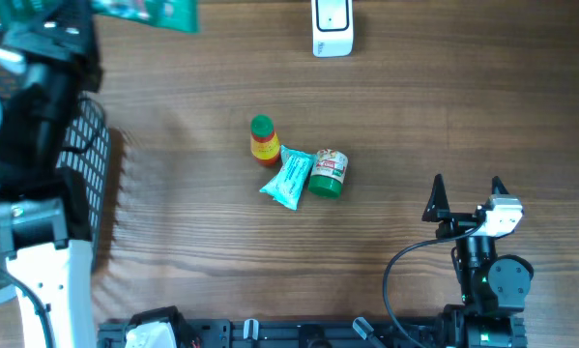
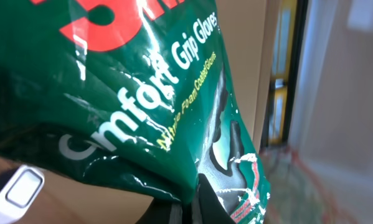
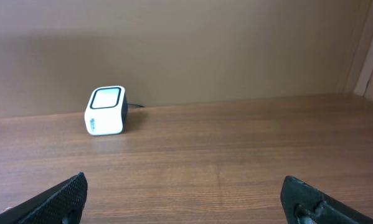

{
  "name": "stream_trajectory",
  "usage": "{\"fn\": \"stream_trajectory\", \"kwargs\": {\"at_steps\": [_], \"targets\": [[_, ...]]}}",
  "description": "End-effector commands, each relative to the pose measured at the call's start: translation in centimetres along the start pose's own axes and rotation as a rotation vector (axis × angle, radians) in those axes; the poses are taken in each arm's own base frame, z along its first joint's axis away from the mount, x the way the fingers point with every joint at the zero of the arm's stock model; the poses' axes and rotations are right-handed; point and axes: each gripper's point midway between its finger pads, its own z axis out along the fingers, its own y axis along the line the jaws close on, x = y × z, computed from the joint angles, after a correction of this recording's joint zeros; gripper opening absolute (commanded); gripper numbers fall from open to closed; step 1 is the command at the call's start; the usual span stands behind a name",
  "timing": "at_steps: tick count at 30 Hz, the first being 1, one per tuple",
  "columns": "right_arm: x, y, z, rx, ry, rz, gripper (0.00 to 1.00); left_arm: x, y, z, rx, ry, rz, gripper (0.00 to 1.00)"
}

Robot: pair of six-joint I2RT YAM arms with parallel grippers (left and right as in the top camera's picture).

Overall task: Scan the item barcode
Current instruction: 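Place the green 3M gloves pack on the table right of the jar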

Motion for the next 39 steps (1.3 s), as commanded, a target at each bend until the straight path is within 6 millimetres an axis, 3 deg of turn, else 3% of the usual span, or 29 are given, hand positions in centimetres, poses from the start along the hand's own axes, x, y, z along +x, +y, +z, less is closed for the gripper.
{"fn": "stream_trajectory", "kwargs": {"at_steps": [1,5,7,12,15,16,21,24,26,29,31,34,35,38,39], "targets": [[-0.1,0.2,0.0,-0.010,-0.006,0.014,1.00,5.9,-1.5,0.7,0.057,0.162,0.244,0.04],[-0.1,0.2,0.0,-0.010,-0.006,0.014,1.00,13.5,-1.6,1.0,0.110,0.363,0.391,0.04],[-0.1,0.2,0.0,-0.010,-0.006,0.014,1.00,16.7,-0.7,1.4,0.116,0.452,0.441,0.04],[-0.1,0.2,0.0,-0.010,-0.006,0.014,1.00,25.5,5.7,2.7,0.020,0.719,0.488,0.04],[-0.1,0.2,0.0,-0.010,-0.006,0.014,1.00,30.5,9.2,1.6,-0.005,0.887,0.594,0.04],[-0.1,0.2,0.0,-0.010,-0.006,0.014,1.00,32.4,11.1,0.7,-0.041,0.965,0.627,0.04],[-0.1,0.2,0.0,-0.010,-0.006,0.014,1.00,37.0,20.5,-1.5,-0.343,1.131,0.667,0.04],[-0.1,0.2,0.0,-0.010,-0.006,0.014,1.00,39.9,24.3,-2.5,-0.414,1.212,0.681,0.04],[-0.1,0.2,0.0,-0.010,-0.006,0.014,1.00,41.3,27.4,-3.1,-0.490,1.245,0.712,0.04],[-0.1,0.2,0.0,-0.010,-0.006,0.014,1.00,42.9,30.6,-4.4,-0.558,1.298,0.734,0.04],[-0.1,0.2,0.0,-0.010,-0.006,0.014,1.00,43.5,31.0,-4.9,-0.561,1.318,0.739,0.06],[-0.1,0.2,0.0,-0.010,-0.006,0.014,1.00,43.9,30.8,-5.2,-0.551,1.327,0.744,0.18],[-0.1,0.2,0.0,-0.010,-0.006,0.015,1.00,43.9,30.6,-5.1,-0.547,1.324,0.744,0.26],[-0.1,0.2,0.0,-0.010,-0.006,0.014,1.00,43.6,27.6,-3.6,-0.477,1.280,0.747,0.66],[-0.1,0.2,0.0,-0.010,-0.006,0.014,1.00,43.3,26.1,-3.0,-0.434,1.264,0.763,0.71]]}}
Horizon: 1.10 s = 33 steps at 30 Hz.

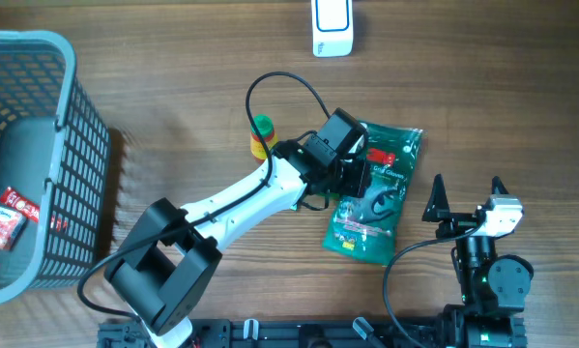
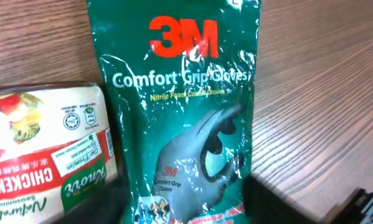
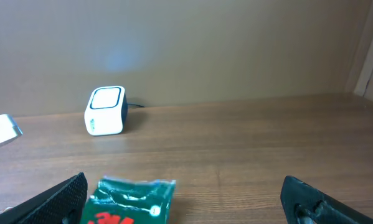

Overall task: Scan the item barcode
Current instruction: 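Place the green 3M gloves pack on the table right of the jar, then reach into the basket and grasp the pink Bellione pack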

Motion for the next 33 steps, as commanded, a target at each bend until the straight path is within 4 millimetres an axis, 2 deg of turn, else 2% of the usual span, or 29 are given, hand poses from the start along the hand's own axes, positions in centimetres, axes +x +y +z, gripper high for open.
{"fn": "stream_trajectory", "kwargs": {"at_steps": [1,4,6,7,8,12,15,17,20,22,24,26,29,30,32,33], "targets": [[-0.1,0.2,0.0,-0.010,-0.006,0.014,1.00,-4.1,-3.5,-4.9,0.064,-0.153,0.116,0.77],[-0.1,0.2,0.0,-0.010,-0.006,0.014,1.00,-6.8,-5.0,-9.7,0.049,-0.304,0.207,0.83],[-0.1,0.2,0.0,-0.010,-0.006,0.014,1.00,-9.1,-4.2,-14.7,-0.067,-0.480,0.222,0.90],[-0.1,0.2,0.0,-0.010,-0.006,0.014,1.00,-9.6,-4.0,-16.6,-0.103,-0.535,0.238,0.91],[-0.1,0.2,0.0,-0.010,-0.006,0.015,1.00,-10.3,-3.7,-19.3,-0.157,-0.614,0.247,0.98],[-0.1,0.2,0.0,-0.010,-0.006,0.015,1.00,-11.9,0.5,-31.8,-0.464,-0.960,0.150,1.00],[-0.1,0.2,0.0,-0.010,-0.006,0.014,0.99,-11.3,4.4,-40.7,-0.546,-1.161,0.004,1.00],[-0.1,0.2,0.0,-0.010,-0.006,0.014,1.00,-10.1,7.5,-45.6,-0.610,-1.256,-0.083,1.00],[-0.1,0.2,0.0,-0.010,-0.006,0.014,1.00,-8.2,11.2,-50.2,-0.719,-1.337,-0.186,1.00],[-0.1,0.2,0.0,-0.010,-0.006,0.014,1.00,-6.6,14.7,-51.8,-0.818,-1.341,-0.289,1.00],[-0.1,0.2,0.0,-0.010,-0.006,0.014,1.00,-5.1,18.0,-52.0,-0.837,-1.330,-0.445,1.00],[-0.1,0.2,0.0,-0.010,-0.006,0.014,1.00,-3.8,21.7,-50.9,-0.796,-1.254,-0.568,1.00],[-0.1,0.2,0.0,-0.010,-0.006,0.014,1.00,-1.8,27.6,-50.4,-0.786,-1.160,-0.708,1.00],[-0.1,0.2,0.0,-0.010,-0.006,0.014,1.00,-1.2,29.1,-50.0,-0.778,-1.132,-0.758,1.00],[-0.1,0.2,0.0,-0.010,-0.006,0.014,1.00,0.7,32.2,-48.1,-0.758,-1.037,-0.887,1.00],[-0.1,0.2,0.0,-0.010,-0.006,0.014,1.00,2.0,34.2,-46.3,-0.730,-0.964,-1.001,1.00]]}}
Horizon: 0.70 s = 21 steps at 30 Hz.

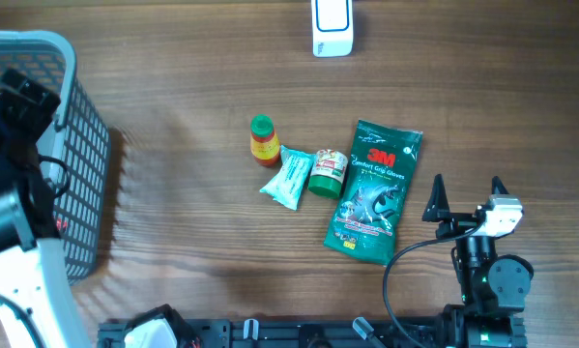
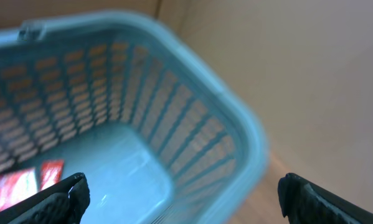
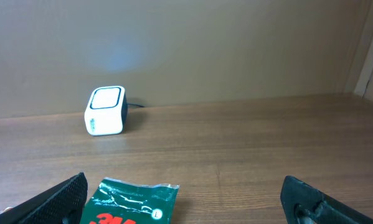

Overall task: Scan the item barcode
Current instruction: 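Reach into the basket and grasp the pink Bellione pack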

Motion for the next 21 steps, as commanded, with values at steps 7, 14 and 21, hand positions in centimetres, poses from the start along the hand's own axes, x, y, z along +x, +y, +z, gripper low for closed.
{"fn": "stream_trajectory", "kwargs": {"at_steps": [7,14,21], "targets": [[-0.1,0.2,0.0,-0.010,-0.006,0.014,1.00,12.8,7.5,9.4,-0.315,0.557,-0.263,1.00],[-0.1,0.2,0.0,-0.010,-0.006,0.015,1.00,10.2,11.5,10.6,-0.375,0.462,-0.366,1.00],[-0.1,0.2,0.0,-0.010,-0.006,0.014,1.00,9.9,18.2,9.5,-0.545,0.418,-0.454,1.00]]}}
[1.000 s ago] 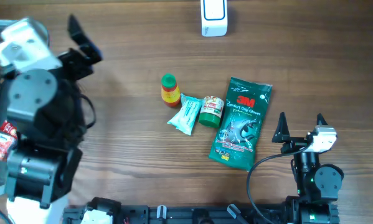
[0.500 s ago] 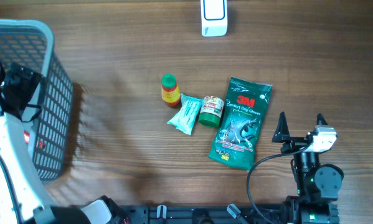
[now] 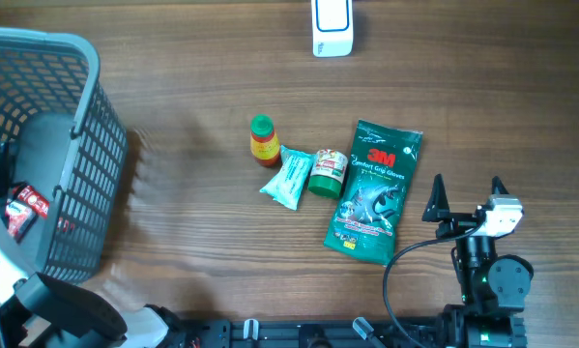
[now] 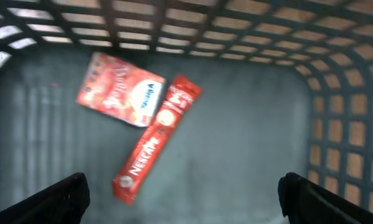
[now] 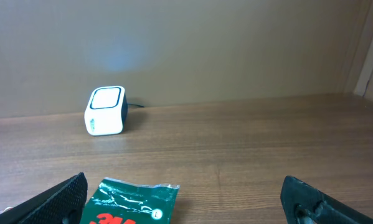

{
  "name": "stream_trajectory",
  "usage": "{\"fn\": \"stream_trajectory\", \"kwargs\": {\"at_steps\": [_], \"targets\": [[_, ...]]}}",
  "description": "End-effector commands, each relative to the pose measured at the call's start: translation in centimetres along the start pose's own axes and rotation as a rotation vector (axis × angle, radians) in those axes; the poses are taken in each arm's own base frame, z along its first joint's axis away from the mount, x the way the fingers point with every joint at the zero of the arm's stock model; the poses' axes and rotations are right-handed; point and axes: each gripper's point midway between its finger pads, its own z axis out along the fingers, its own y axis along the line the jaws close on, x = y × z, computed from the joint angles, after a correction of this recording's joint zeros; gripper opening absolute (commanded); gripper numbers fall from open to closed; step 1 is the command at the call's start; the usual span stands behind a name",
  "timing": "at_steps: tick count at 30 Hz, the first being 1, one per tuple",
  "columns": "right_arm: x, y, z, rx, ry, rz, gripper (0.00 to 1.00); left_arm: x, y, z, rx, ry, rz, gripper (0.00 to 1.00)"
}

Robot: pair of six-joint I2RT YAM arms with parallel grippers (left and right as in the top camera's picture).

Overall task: Scan the item barcode
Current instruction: 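Reach into the basket and grasp the pink Bellione pack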

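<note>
The white scanner [image 3: 332, 27] stands at the table's far edge, also visible in the right wrist view as the scanner [image 5: 105, 111]. A green 3M glove pack [image 3: 374, 190] lies flat on the table, its top edge showing as the pack [image 5: 133, 198]. My left gripper [image 4: 185, 199] is open and looks straight down into the grey basket [image 3: 96, 72]. Below it lie a red stick sachet [image 4: 156, 138] and a red-and-white packet [image 4: 119, 89]. My right gripper [image 3: 466, 198] rests open at the front right with nothing between its fingers.
A green-capped sauce bottle [image 3: 262, 139], a teal packet [image 3: 289, 178] and a chicken seasoning jar [image 3: 328, 173] lie clustered left of the glove pack. The basket's mesh wall [image 4: 335, 124] closes in around the left gripper. A wall stands behind the scanner.
The left wrist view showed the basket's rim at a slant; now it points down at the red packets on the basket floor. The basket sits slightly further right. The right arm is still.
My left gripper first held the green glove pack up at the far left. Then the pack lay on the table beside the jar with the gripper open over it. The gripper was then by the basket's rim, and now hangs open inside the basket.
</note>
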Motion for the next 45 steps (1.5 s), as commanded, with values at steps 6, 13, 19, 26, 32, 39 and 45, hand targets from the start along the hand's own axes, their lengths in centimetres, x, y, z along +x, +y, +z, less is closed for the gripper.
{"fn": "stream_trajectory", "kwargs": {"at_steps": [6,13,19,26,32,39,45], "targets": [[-0.1,0.2,0.0,-0.010,-0.006,0.014,1.00,1.0,2.8,1.1,-0.072,0.030,-0.040,1.00],[-0.1,0.2,0.0,-0.010,-0.006,0.014,1.00,0.9,3.0,2.0,-0.088,0.027,-0.048,1.00],[-0.1,0.2,0.0,-0.010,-0.006,0.014,1.00,2.2,4.4,7.3,-0.216,0.082,-0.254,1.00],[-0.1,0.2,0.0,-0.010,-0.006,0.014,1.00,0.5,7.0,8.3,-0.363,-0.069,-0.390,1.00],[-0.1,0.2,0.0,-0.010,-0.006,0.014,1.00,-0.4,6.2,10.3,-0.325,-0.101,-0.421,1.00],[-0.1,0.2,0.0,-0.010,-0.006,0.015,1.00,0.9,7.1,12.6,-0.380,-0.058,-0.401,1.00],[-0.1,0.2,0.0,-0.010,-0.006,0.014,1.00,0.7,6.8,12.8,-0.368,-0.067,-0.404,1.00]]}}
